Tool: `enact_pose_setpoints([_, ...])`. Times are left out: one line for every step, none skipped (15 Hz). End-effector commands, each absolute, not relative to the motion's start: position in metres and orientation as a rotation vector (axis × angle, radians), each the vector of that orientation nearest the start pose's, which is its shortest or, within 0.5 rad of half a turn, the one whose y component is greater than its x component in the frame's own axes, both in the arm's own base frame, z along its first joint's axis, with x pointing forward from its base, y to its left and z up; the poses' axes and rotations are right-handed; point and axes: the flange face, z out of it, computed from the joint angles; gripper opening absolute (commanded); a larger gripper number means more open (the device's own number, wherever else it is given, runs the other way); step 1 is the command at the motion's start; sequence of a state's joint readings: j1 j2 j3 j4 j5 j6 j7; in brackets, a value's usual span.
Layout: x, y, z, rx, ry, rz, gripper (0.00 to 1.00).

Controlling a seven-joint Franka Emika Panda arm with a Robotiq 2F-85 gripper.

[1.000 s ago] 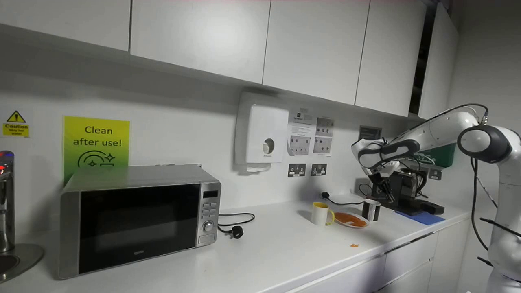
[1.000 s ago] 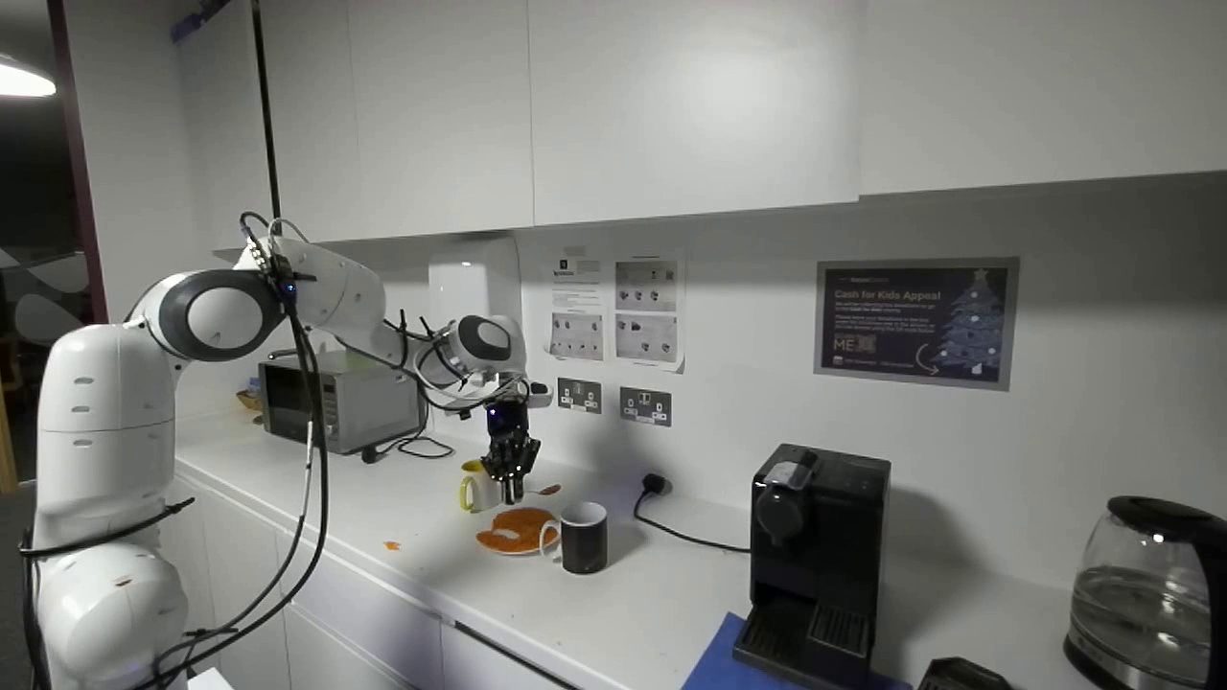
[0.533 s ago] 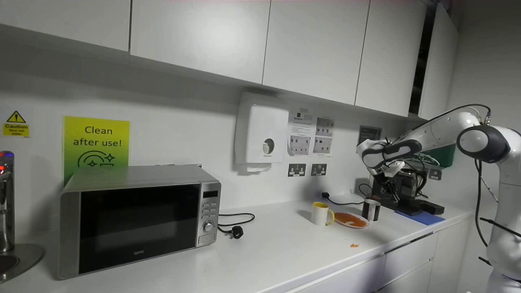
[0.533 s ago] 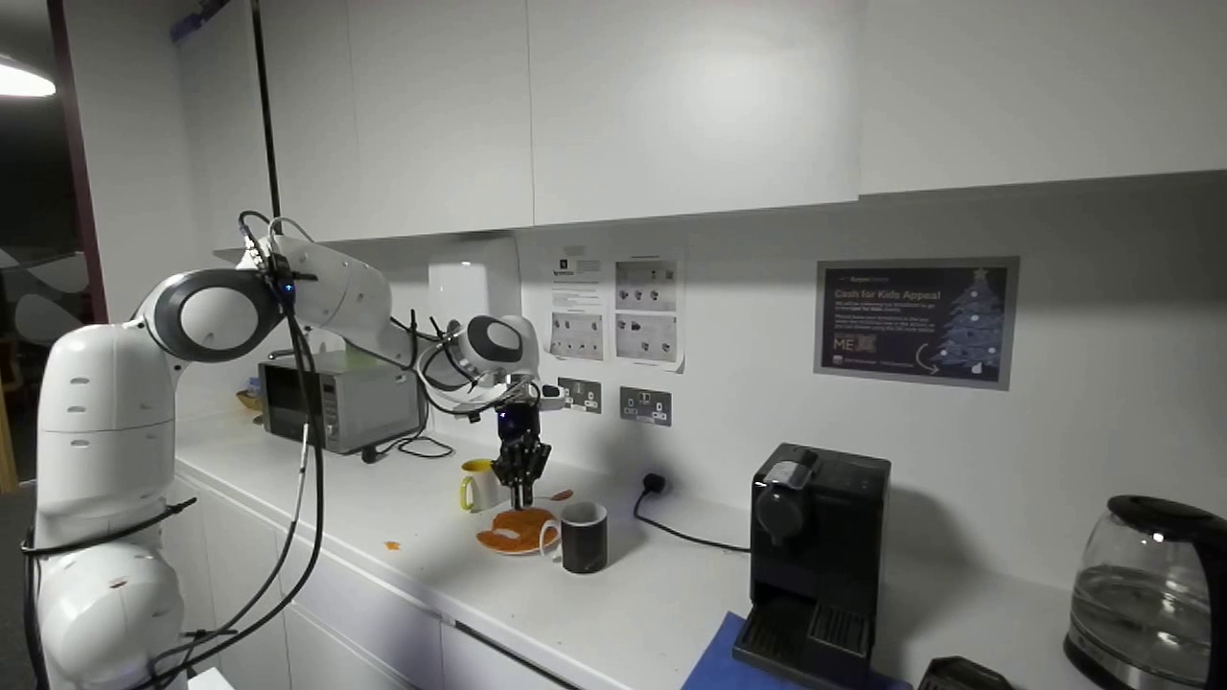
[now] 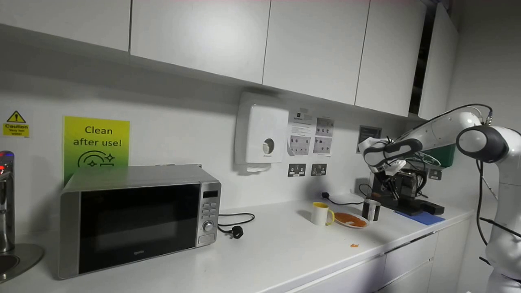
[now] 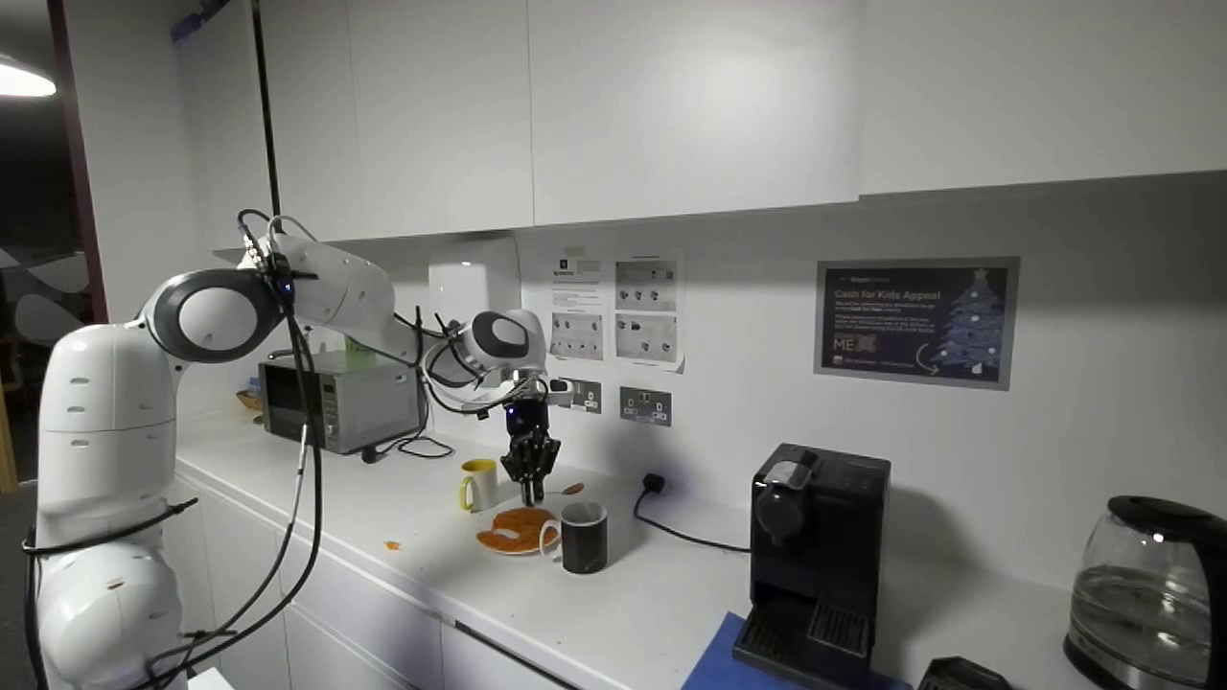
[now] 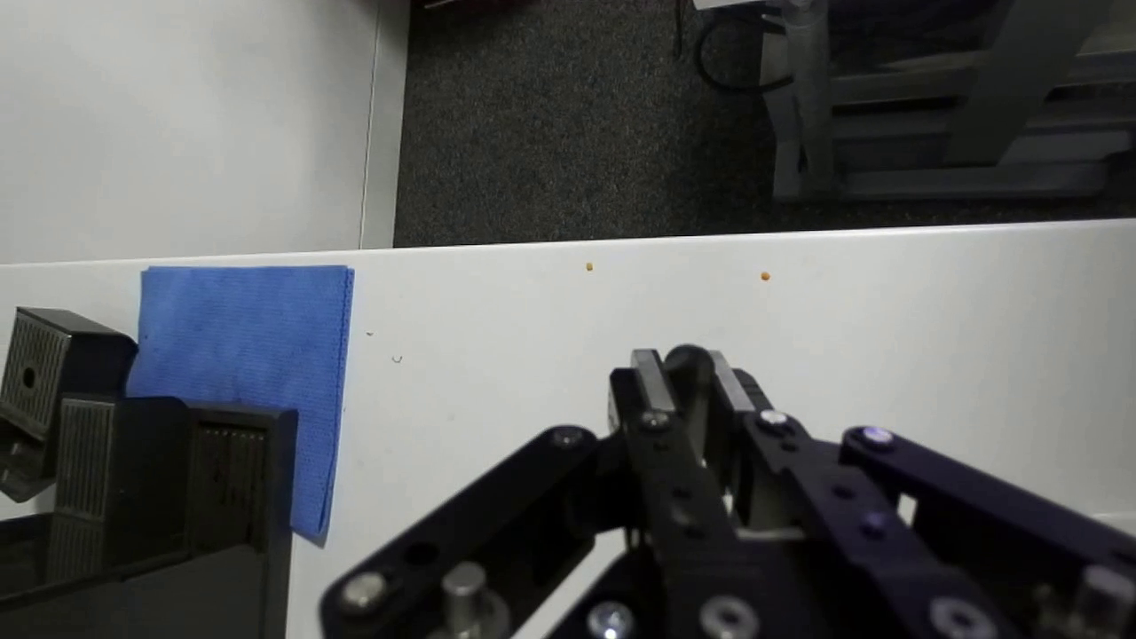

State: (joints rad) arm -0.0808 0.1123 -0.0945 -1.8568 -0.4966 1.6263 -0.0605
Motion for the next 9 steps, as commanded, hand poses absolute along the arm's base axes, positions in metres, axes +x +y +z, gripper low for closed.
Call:
enact_pose_setpoints([0.5441,-0.1481,0.4537,-3.508,-0.036,0.667,0.03])
enact_pose_setpoints([0.5452,-0.147,0.4518,-3.501,-0.061,0.657,0.03])
enact_pose_setpoints([0.5458,-0.1456,0.4506,-3.49,-0.092,0.64,0.03])
enact_pose_setpoints([0.5467,-0.1444,0.4491,-3.481,-0.121,0.628,0.03])
enact_pose_setpoints([0.5479,-0.1441,0.4478,-3.475,-0.147,0.608,0.03])
enact_pose_setpoints([0.5488,-0.1446,0.4471,-3.463,-0.169,0.596,0.03])
enact_pose_setpoints([0.5495,-0.1455,0.4464,-3.451,-0.183,0.585,0.03])
enact_pose_setpoints([0.5497,-0.1469,0.4456,-3.44,-0.191,0.575,0.03])
enact_pose_setpoints([0.5498,-0.1482,0.445,-3.431,-0.197,0.568,0.03])
